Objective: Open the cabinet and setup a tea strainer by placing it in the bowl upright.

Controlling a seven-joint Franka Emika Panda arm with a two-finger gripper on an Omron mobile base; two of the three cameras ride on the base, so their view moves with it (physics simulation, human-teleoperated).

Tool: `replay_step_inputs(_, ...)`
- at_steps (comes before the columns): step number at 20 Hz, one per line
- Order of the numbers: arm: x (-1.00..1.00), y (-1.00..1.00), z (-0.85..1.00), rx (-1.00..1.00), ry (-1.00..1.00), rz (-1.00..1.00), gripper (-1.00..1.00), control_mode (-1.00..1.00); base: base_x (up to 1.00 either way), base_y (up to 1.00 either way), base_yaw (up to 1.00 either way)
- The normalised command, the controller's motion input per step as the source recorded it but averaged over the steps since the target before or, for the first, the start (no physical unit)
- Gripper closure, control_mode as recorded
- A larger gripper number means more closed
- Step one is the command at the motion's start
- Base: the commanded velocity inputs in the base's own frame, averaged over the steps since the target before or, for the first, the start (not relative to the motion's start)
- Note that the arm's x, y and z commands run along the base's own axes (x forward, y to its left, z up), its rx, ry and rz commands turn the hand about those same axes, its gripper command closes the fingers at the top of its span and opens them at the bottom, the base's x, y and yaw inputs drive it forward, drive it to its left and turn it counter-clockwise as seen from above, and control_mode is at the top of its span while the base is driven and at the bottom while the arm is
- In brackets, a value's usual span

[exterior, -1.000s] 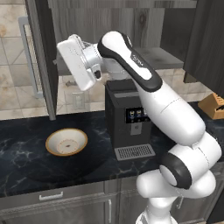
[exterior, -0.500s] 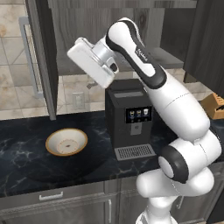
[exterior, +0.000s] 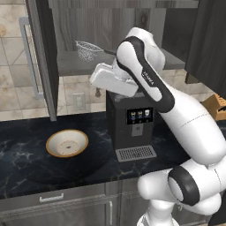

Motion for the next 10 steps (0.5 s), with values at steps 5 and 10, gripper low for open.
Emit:
replay_step_inputs(5,0.26,-0.24,0.21,-0.37,-0.16,0.35,-1.0,-1.0,0.0,0.0,0.0)
replay_step_inputs(10,0.39,0.06,0.52,-0.14,-0.28,0.25,-1.0,-1.0,0.0,0.0,0.0)
